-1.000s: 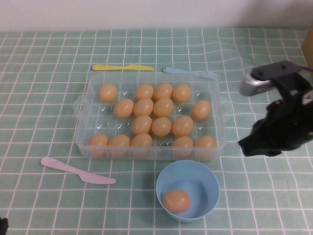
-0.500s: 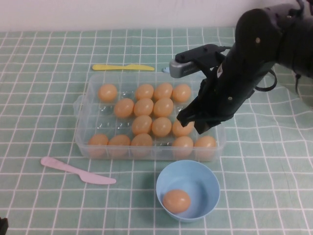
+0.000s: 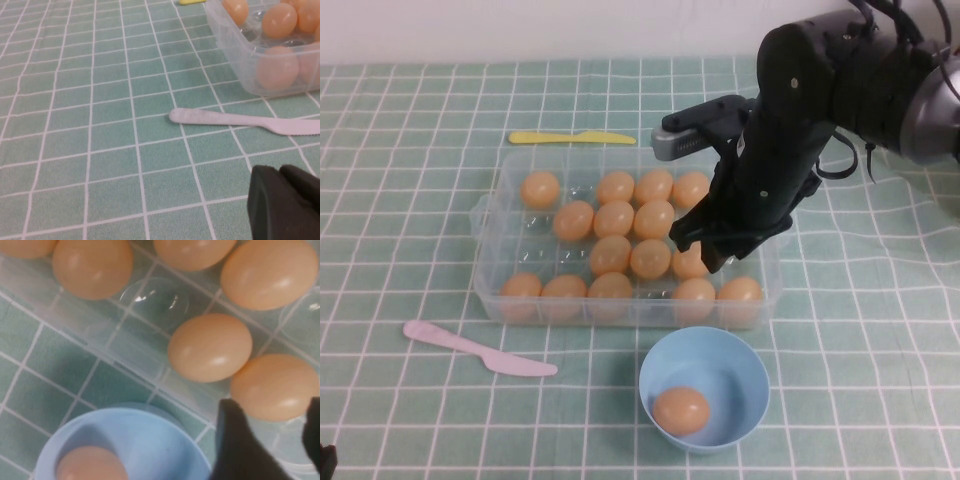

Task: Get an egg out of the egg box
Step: Pick up the egg from the plastic box

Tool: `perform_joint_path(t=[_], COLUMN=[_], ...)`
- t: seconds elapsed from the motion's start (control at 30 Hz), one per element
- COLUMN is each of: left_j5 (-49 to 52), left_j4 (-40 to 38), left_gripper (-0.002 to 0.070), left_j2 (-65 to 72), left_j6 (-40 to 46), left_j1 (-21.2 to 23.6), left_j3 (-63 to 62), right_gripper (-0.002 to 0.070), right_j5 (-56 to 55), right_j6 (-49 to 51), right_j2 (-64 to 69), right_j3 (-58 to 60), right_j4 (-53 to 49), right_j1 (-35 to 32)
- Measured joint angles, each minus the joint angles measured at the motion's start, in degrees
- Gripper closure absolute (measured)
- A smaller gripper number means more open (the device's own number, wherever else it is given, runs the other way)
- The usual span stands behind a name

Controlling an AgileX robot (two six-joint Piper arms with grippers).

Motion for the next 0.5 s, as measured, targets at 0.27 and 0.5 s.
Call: perform_joint_path(t=[0.27, 0.5], left_j5=[0.0, 0.0], left_j4=[0.0, 0.0], left_gripper=[0.0678, 0.0678], left_j2=[0.0, 0.0], left_j6=[0.0, 0.0], left_j1=[0.0, 0.0], left_j3=[0.0, 0.0], right_gripper=[0.0253, 0.024], right_j5=[0.0, -0.63], right_j6=[5.86, 9.92], right_j2=[1.03, 2.72], right_j3=[-0.26, -0.6], right_j4=[-0.94, 0.0], right_j1=[-0.24, -0.36])
